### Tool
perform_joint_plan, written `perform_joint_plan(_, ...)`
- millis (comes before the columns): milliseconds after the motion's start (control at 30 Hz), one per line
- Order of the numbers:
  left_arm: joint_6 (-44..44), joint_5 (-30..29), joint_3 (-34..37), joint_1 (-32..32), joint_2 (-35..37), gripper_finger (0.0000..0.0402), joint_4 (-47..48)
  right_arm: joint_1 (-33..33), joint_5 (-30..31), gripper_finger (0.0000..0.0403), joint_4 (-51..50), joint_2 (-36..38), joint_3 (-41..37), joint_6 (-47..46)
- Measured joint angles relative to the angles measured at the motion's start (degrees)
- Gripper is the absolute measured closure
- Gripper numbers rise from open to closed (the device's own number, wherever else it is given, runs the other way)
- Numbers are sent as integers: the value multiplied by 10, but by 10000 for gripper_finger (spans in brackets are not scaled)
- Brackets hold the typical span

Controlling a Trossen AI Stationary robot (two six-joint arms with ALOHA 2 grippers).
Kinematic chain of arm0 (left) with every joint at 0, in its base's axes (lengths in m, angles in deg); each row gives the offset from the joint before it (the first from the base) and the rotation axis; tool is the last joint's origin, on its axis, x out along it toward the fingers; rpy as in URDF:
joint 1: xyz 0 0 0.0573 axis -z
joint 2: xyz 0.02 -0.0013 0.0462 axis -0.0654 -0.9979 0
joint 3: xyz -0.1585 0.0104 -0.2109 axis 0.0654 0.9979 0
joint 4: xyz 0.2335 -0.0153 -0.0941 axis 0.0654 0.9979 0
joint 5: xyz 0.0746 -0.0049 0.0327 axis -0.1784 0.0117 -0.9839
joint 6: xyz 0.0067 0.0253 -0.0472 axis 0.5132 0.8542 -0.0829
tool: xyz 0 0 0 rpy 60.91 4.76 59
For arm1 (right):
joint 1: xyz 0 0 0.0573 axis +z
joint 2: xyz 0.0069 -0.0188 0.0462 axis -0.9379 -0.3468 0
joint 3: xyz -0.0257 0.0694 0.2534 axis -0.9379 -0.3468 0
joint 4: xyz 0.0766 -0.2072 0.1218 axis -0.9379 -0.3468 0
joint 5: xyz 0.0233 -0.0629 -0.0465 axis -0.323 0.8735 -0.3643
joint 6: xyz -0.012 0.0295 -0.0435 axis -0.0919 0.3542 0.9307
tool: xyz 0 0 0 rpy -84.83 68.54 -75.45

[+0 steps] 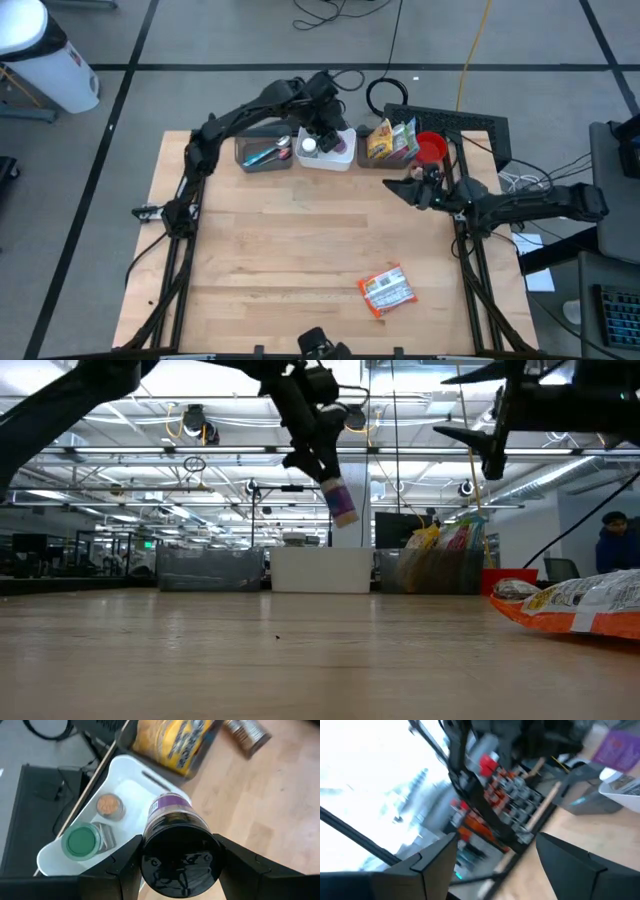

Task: Pick & Place Food Item
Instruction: Put the black seasoning bottle into the white bin

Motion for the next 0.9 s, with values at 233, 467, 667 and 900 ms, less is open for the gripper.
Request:
perform_joint_plan(233,-3,-31,0,-9,-29,191,16,-11,2,138,150,0,-75,-60)
perform_joint_plan(467,3,-59,1,-14,-43,191,21,-10,2,138,152,0,-76,-62)
perform_joint_plan(667,12,-61,2,-14,-58,191,26,-10,2,138,145,0,-76,-62)
perform_joint_plan(900,16,-63,3,-7,-82,191,29,-10,2,138,135,-1,-76,-62)
